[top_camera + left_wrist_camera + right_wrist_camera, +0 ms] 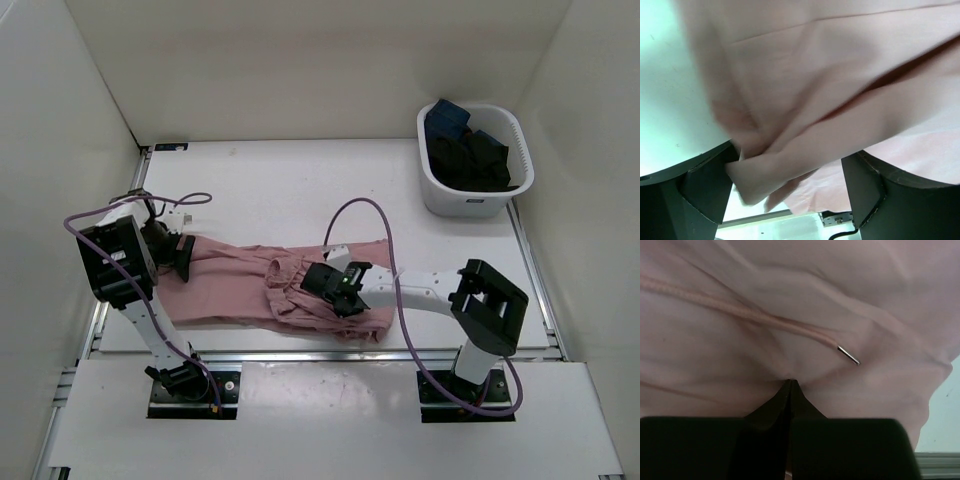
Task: Fold and stack the trousers
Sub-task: Fold the trousers
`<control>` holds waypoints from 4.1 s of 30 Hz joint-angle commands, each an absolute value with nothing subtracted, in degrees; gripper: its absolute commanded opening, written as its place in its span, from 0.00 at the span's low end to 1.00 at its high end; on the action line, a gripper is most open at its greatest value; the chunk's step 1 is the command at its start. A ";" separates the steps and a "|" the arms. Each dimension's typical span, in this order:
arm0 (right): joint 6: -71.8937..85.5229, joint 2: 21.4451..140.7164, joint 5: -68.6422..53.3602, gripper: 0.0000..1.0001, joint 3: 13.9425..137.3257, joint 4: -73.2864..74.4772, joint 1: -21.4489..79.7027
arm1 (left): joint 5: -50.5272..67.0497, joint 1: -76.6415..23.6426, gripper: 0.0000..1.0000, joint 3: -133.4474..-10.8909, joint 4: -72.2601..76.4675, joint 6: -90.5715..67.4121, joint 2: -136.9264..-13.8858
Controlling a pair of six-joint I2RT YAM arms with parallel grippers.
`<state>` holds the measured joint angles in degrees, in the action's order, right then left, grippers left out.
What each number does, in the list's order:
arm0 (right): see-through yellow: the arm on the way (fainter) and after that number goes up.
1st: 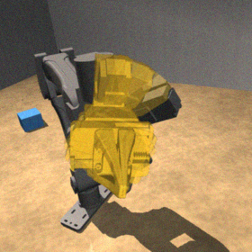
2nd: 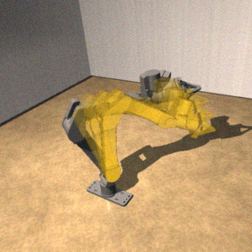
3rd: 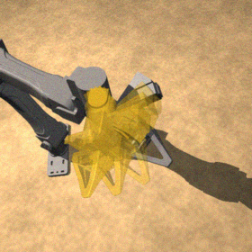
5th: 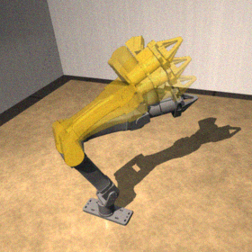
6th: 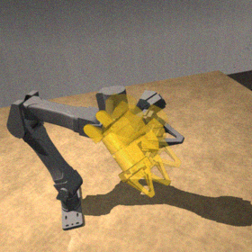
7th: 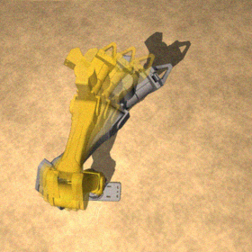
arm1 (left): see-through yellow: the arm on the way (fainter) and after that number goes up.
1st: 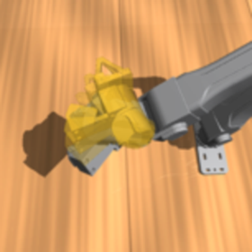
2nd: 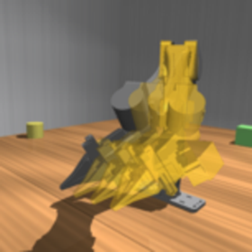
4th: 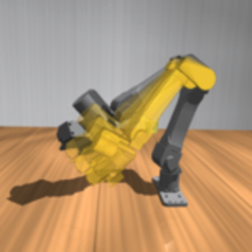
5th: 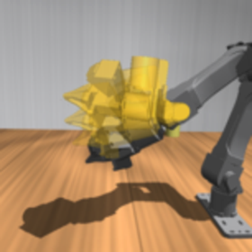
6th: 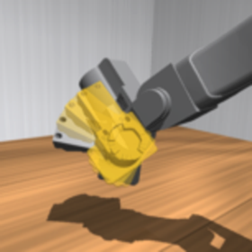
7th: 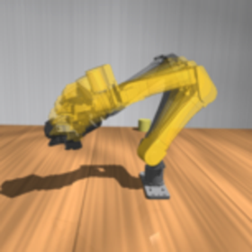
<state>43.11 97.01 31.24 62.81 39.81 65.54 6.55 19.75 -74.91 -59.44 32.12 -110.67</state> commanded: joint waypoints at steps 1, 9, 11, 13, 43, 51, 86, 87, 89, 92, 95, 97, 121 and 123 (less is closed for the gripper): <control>46.24 97.28 29.78 0.00 61.88 37.26 65.83 | 6.77 19.51 0.92 -76.64 -58.62 31.55 -110.74; 45.34 94.16 50.08 0.17 71.97 52.87 65.83 | 7.29 19.51 0.94 -78.39 -59.85 31.03 -110.74; 46.93 90.28 53.44 0.50 73.38 54.93 64.61 | 7.29 19.51 0.95 -78.40 -60.46 31.03 -110.74; 47.46 83.34 51.17 0.83 72.34 54.15 63.03 | 7.91 19.51 0.95 -78.40 -60.47 31.03 -110.74; 47.38 46.16 -4.64 0.97 30.32 22.16 18.63 | 9.05 19.51 0.95 -76.72 -60.47 31.03 -110.30; 49.31 56.49 -14.13 0.99 29.62 20.23 20.83 | 9.05 19.51 0.95 -76.73 -60.47 31.03 -110.83; 21.26 89.09 26.17 0.00 101.47 74.33 28.67 | 29.60 -1.19 1.00 -80.78 -65.93 29.89 -110.39; 22.05 96.34 28.28 0.00 106.39 76.88 31.96 | 29.62 -3.14 1.00 -80.25 -65.31 29.88 -110.91; 24.86 104.02 32.76 0.00 122.32 85.23 40.11 | 30.84 -6.14 1.00 -79.54 -62.67 28.75 -112.67; 29.60 111.34 30.34 0.00 129.00 84.12 46.82 | 32.17 -8.88 0.97 -80.06 -62.14 28.74 -116.62; 31.90 113.64 29.79 0.00 129.02 80.96 51.40 | 33.49 -9.40 0.73 -80.68 -61.61 28.13 -120.49; 33.92 113.64 32.07 0.00 128.41 80.95 52.55 | 32.96 -9.40 0.53 -81.21 -60.83 28.12 -121.81; 31.64 118.64 25.40 0.00 115.40 53.35 63.72 | 34.37 -8.79 0.14 -96.76 -64.51 25.41 -128.32; 31.64 120.31 23.03 0.00 117.76 52.74 63.72 | 34.37 -8.18 0.19 -98.16 -64.51 24.35 -128.32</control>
